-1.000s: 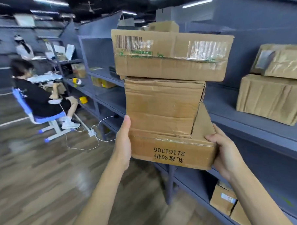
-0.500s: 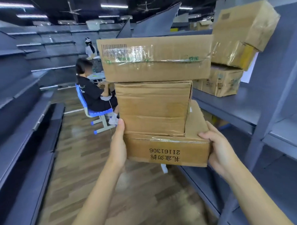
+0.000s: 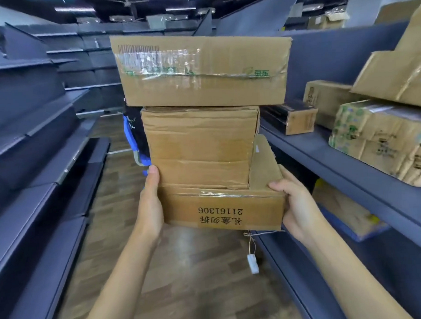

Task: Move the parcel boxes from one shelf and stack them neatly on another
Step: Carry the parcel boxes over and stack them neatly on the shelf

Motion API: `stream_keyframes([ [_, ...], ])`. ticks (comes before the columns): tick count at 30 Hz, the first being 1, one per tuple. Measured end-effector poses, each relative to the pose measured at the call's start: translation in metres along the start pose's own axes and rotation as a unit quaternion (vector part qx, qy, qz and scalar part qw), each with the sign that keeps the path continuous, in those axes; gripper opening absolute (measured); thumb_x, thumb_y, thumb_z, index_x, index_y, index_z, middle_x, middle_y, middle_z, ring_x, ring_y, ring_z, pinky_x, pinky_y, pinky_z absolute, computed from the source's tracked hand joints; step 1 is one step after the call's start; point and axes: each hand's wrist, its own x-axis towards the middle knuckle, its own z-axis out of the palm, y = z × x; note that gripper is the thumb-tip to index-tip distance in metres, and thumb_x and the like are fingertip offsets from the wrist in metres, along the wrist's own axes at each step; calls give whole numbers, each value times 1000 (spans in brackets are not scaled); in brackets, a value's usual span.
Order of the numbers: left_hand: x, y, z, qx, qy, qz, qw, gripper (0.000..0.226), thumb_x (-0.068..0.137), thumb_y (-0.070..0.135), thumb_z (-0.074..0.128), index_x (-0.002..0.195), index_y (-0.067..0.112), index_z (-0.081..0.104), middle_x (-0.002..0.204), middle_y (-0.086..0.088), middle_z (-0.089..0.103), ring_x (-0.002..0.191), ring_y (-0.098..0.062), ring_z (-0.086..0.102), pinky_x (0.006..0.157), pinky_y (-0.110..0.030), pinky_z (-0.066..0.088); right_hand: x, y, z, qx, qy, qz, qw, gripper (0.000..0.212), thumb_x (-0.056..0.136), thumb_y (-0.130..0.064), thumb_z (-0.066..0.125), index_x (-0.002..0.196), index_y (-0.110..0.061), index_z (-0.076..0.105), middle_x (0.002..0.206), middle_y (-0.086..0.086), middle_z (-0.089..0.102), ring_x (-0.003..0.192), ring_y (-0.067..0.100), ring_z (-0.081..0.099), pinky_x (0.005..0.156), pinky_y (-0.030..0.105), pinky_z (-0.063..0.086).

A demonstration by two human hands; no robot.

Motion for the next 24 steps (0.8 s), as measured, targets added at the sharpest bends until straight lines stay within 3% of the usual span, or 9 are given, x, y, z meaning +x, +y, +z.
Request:
stream_keyframes([
  [3, 59, -13, -13, 0, -14, -10, 1000, 52, 84, 67, 35, 110, 34, 65, 119, 10, 66, 115, -8, 58, 107, -45, 37, 50, 11, 12, -8, 1, -5, 1000, 48, 73, -12, 53, 121, -14, 56, 103, 9, 68, 84, 21, 65, 66, 32, 54],
  [6, 119, -24, -23, -13, -39, -6, 999, 45, 92, 61, 31, 106, 35, 66, 116, 12, 67, 113, -6, 58, 107, -43, 38, 105, 20, 28, -12, 15, -12, 1000, 54, 66, -15, 52, 120, -14, 58, 101, 8, 69, 83, 21, 65, 63, 29, 54],
  [9, 178, -30, -35, -45, -63, -51, 996, 53, 81, 66, 35, 110, 33, 64, 116, 10, 68, 113, -9, 60, 103, -45, 41, 161, 28, 51, -11, 32, -14, 999, 58, 63, -16, 51, 121, -16, 58, 105, 7, 69, 87, 21, 64, 67, 33, 53],
  [11, 221, -32, -45, -50, -65, -67, 994, 52, 83, 66, 34, 113, 34, 62, 108, 15, 70, 103, -5, 64, 89, -38, 52, 198, 30, 68, -15, 37, -19, 999, 58, 63, -16, 52, 121, -16, 59, 107, 9, 68, 90, 23, 63, 73, 36, 51],
  [13, 267, -32, -49, -36, -59, -45, 997, 40, 93, 58, 28, 105, 38, 60, 90, 23, 71, 82, 6, 67, 65, -23, 55, 233, 25, 82, -23, 36, -34, 998, 55, 64, -15, 52, 118, -14, 60, 104, 7, 69, 89, 22, 63, 74, 36, 50],
  [16, 325, -27, -38, -39, -60, -3, 997, 33, 99, 45, 27, 92, 36, 58, 77, 29, 69, 73, 14, 63, 74, -20, 46, 279, 18, 90, -35, 48, -50, 997, 52, 64, -16, 52, 116, -19, 61, 101, 2, 70, 86, 17, 64, 73, 33, 52],
  [18, 361, -33, -25, -47, -79, -3, 996, 34, 99, 45, 29, 94, 35, 61, 82, 26, 70, 78, 11, 64, 79, -24, 46, 305, 16, 84, -36, 61, -59, 996, 54, 65, -17, 51, 117, -22, 60, 105, 2, 70, 88, 16, 65, 73, 31, 53],
  [22, 436, -52, 13, -60, -125, -29, 990, 35, 96, 52, 29, 99, 37, 60, 93, 19, 71, 75, 8, 66, 58, -18, 52, 358, 12, 61, -37, 101, -87, 990, 55, 64, -18, 51, 119, -24, 60, 109, 4, 70, 90, 18, 65, 68, 28, 53],
  [24, 470, -62, 38, -56, -137, -19, 989, 29, 98, 48, 31, 94, 42, 60, 96, 18, 68, 79, 6, 65, 62, -18, 50, 385, 11, 45, -41, 117, -106, 987, 58, 65, -18, 50, 121, -24, 58, 109, 3, 70, 92, 18, 66, 67, 27, 52],
])
